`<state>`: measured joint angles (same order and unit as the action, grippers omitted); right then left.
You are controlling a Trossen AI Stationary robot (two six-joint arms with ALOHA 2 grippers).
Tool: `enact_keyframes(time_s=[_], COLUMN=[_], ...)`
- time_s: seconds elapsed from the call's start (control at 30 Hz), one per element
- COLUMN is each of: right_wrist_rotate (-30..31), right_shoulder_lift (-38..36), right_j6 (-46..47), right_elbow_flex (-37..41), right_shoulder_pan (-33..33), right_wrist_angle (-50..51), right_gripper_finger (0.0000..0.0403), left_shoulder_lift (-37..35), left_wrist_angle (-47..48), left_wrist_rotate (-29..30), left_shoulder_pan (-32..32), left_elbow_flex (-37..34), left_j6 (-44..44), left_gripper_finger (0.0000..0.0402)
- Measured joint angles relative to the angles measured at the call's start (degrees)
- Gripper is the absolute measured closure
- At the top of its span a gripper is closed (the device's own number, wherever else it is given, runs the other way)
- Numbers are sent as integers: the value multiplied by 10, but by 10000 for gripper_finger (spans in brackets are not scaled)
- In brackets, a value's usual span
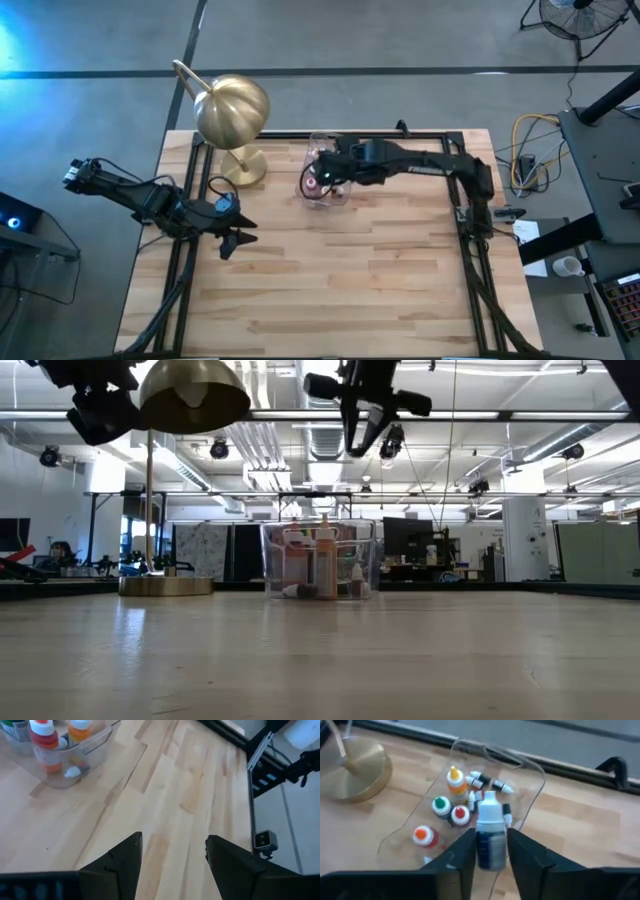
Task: Pick & Place food coloring
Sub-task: Put the small blue food coloring bottle into the transparent bin, then return to Home Position
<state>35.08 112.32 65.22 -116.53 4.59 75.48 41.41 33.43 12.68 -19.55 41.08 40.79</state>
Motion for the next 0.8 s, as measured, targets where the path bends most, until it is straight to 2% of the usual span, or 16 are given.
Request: enact_keyframes(time_s=[0.07,0.17,0.27,0.4,0.47,0.63,0.73,0.8], right_wrist_rotate=[-14,0,39,120,141,144,137,113], right_shoulder_lift=[-13,-31,-52,-96,-119,-144,-145,-149], right_j6=[-7,-8,-12,-25,-52,-126,-193,-180], right_elbow_flex=[-1,-1,-2,-6,-7,1,3,-4], right_shoulder_pan=[11,16,11,-11,-26,-82,-115,-135], right_wrist_angle=[2,2,4,5,5,9,14,17], right_gripper_finger=[269,230,195,163,152,139,135,136], left_shoulder_lift=[0,-1,-1,-1,-1,-2,-2,-5], left_wrist_angle=[-7,-9,-9,-9,-11,-30,-30,-30], left_wrist_rotate=[0,-5,-12,-12,-11,-10,-6,2], left_shoulder_pan=[0,0,0,0,0,0,0,0], left_elbow_flex=[0,5,12,25,28,28,29,29], left_j6=[10,47,63,64,64,62,62,60], left_gripper_finger=[210,210,210,210,211,211,211,211])
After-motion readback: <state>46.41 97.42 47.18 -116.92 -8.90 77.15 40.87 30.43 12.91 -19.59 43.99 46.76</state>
